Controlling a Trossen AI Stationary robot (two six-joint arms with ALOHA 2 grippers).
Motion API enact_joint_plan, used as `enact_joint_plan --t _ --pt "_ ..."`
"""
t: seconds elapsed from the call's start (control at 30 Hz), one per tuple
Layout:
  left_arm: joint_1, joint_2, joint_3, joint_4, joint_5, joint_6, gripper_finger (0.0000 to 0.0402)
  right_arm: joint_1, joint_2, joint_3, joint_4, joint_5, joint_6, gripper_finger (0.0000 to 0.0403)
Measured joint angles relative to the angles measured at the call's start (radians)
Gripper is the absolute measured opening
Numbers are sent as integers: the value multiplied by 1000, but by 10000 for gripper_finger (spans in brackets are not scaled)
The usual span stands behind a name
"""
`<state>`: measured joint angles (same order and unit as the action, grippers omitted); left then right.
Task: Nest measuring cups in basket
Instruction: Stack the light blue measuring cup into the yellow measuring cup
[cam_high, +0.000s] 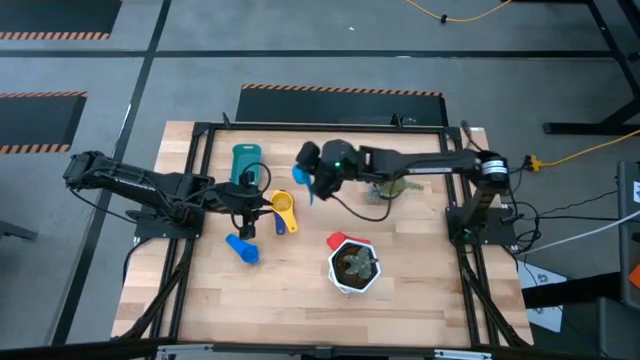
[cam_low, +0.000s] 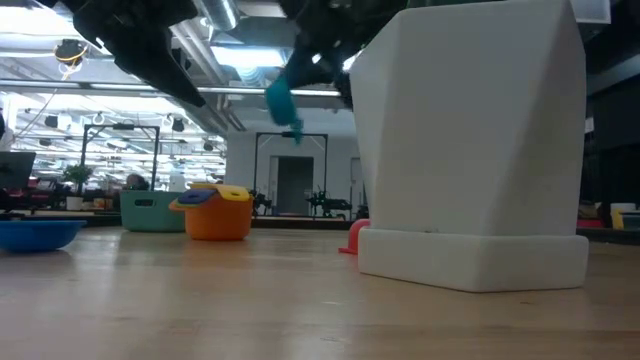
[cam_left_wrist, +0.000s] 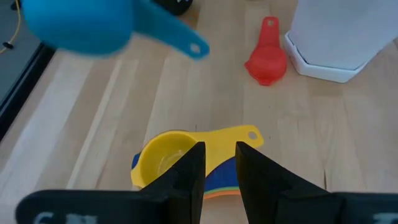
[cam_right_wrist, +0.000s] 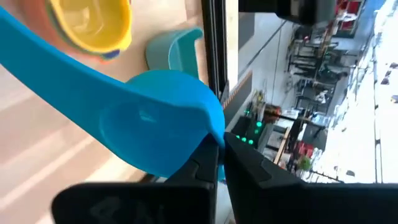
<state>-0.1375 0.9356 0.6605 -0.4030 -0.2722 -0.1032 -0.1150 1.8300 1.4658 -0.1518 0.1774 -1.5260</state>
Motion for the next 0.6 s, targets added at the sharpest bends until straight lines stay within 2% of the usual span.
enact_joint_plan --t 0.17,0.33,0.6 --pt "0 0 0 -1 0 0 82 0 84 0 95 -56 -1 22" --pt "0 0 0 -5 0 0 82 2 135 0 111 -144 -1 22" --pt "0 0 0 -5 0 0 82 15 158 0 113 -180 0 22"
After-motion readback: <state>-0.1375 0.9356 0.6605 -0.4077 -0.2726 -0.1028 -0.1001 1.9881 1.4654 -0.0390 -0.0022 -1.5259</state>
